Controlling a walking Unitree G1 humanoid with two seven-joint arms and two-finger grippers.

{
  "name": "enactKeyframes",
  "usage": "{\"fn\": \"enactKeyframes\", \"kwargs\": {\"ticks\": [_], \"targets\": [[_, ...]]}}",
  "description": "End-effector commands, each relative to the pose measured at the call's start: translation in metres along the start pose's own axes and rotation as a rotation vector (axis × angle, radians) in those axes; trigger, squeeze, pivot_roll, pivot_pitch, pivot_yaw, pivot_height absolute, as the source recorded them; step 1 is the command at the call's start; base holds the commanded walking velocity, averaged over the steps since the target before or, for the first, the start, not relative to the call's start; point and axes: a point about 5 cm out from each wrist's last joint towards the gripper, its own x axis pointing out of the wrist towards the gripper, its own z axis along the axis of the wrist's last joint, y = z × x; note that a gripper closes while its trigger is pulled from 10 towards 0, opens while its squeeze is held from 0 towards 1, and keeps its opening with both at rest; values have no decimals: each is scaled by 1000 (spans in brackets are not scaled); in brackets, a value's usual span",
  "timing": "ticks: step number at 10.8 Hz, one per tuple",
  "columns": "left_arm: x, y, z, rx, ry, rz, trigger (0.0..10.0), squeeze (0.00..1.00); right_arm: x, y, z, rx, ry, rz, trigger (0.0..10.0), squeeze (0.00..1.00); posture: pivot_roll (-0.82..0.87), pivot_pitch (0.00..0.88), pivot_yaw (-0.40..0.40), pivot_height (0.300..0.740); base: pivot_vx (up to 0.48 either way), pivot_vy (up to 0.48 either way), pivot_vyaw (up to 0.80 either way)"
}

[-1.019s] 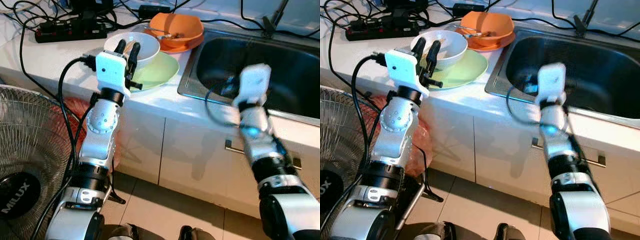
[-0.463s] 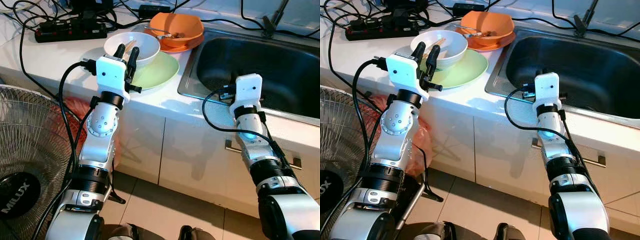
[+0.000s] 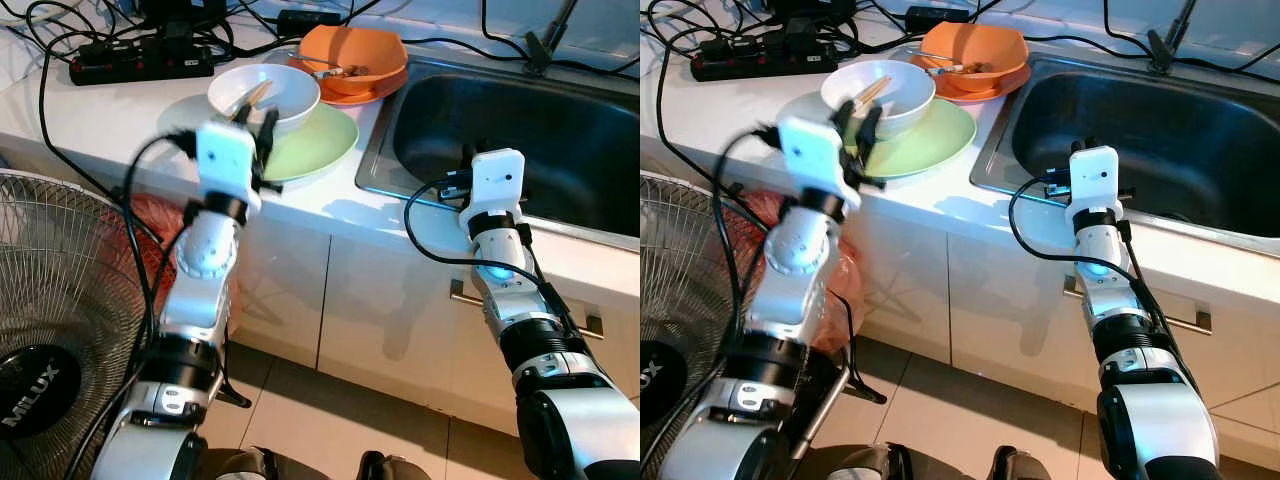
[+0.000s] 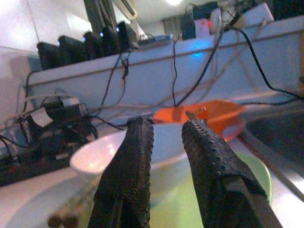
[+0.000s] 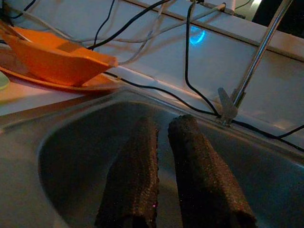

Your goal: Kitchen organization

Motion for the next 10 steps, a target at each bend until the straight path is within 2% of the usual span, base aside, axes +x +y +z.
{"fn": "enactKeyframes", "kwargs": {"ticks": [1,2,5,7,10], "targets": [[-3,-5,-5,3,22,-35,10000,0,3,-1,3,5,-13,-9,10000,0,39,99,-8,740,0,0,0],[-6,-12,-9,3,35,-76,10000,0,2,0,3,7,-13,-10,10000,0,39,98,-8,740,0,0,0],[-8,-20,-12,0,43,-114,10000,0,2,0,3,10,-16,-14,10000,0,40,96,-8,740,0,0,0],[-15,-29,-25,-2,97,-168,10000,0,-1,0,-1,7,-4,-18,10000,0,40,98,-9,740,0,0,0],[-21,-31,-34,-4,132,-174,10000,0,-1,0,-2,9,1,-20,10000,0,40,108,-7,740,0,0,0]]}}
